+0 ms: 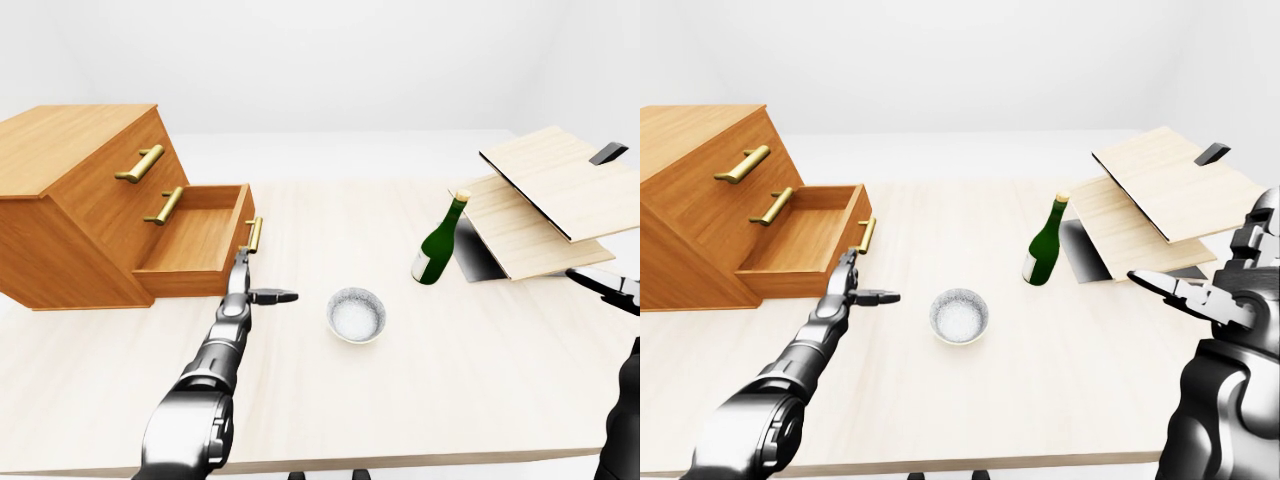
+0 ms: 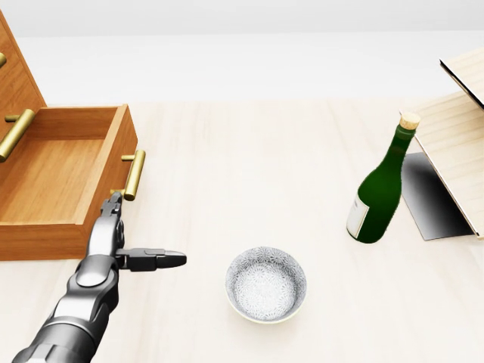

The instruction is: Close the bottom drawer of the cabinet.

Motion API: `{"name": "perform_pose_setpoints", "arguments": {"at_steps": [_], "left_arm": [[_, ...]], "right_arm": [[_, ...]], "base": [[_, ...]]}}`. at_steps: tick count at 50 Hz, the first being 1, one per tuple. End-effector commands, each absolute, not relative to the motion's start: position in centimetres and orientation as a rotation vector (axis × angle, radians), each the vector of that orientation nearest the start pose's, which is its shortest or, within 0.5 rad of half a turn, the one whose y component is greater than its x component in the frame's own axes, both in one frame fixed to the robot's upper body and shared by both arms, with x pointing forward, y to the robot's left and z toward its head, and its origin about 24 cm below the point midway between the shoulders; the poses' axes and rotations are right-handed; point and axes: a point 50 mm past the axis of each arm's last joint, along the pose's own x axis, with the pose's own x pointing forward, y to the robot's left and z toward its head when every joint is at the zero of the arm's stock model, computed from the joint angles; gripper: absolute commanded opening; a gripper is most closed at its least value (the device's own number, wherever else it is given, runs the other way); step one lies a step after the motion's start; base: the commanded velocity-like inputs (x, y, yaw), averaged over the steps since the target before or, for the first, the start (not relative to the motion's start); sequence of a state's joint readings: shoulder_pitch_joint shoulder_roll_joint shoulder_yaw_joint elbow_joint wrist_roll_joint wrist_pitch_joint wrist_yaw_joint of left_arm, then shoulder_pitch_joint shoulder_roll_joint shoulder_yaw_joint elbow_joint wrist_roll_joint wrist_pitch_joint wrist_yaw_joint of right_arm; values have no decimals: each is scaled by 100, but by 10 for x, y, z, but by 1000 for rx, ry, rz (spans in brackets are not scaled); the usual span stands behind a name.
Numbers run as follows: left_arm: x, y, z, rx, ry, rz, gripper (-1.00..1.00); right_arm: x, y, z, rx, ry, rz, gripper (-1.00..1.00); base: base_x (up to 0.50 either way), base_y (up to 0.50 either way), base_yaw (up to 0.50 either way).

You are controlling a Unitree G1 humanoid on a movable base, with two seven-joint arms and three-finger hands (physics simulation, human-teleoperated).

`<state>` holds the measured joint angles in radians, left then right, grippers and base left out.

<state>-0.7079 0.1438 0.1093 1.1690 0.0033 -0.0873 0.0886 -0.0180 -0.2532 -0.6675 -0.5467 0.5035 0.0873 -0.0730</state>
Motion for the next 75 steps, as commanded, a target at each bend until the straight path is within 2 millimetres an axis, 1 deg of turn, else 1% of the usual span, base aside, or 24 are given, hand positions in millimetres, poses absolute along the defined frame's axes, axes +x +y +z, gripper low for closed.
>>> {"name": "perform_pose_setpoints", "arguments": {"at_steps": [1,15,22,23,29,30,31,45,53,56,59,64,67,74,75], "left_arm": [[348,178,-4,123,421,107,100],[353,188,7,91,381,149,100],[351,191,4,81,393,171,100],[351,194,5,72,392,186,100],[350,198,3,71,403,202,100],[347,235,11,1,399,389,100],[347,238,12,-6,398,405,100],[346,249,15,-13,393,478,100],[345,256,17,-28,391,525,100],[343,260,17,3,393,573,100],[342,265,19,-16,389,611,100],[337,275,19,-44,394,719,100],[333,283,20,-29,395,804,100],[329,291,22,-30,392,861,100],[328,294,22,-8,389,862,100]], "right_arm": [[182,-301,198,100,-655,-469,100],[183,-300,196,98,-646,-464,100],[184,-300,195,98,-640,-461,100],[184,-300,196,99,-647,-461,100],[183,-300,197,100,-650,-461,100],[186,-301,192,105,-626,-457,100],[187,-301,191,106,-623,-457,100],[184,-300,196,110,-645,-456,100],[185,-300,195,111,-642,-455,100],[185,-300,195,111,-641,-455,100],[185,-300,195,111,-642,-456,100],[185,-300,194,111,-637,-456,100],[185,-300,195,111,-640,-456,100],[185,-301,194,112,-636,-457,100],[185,-301,193,112,-634,-457,100]], "base": [[0,0,0],[0,0,0],[0,0,0],[0,0,0],[0,0,0],[0,0,0],[0,0,0],[0,0,0],[0,0,0],[0,0,0],[0,0,0],[0,0,0],[0,0,0],[0,0,0],[0,0,0]]}}
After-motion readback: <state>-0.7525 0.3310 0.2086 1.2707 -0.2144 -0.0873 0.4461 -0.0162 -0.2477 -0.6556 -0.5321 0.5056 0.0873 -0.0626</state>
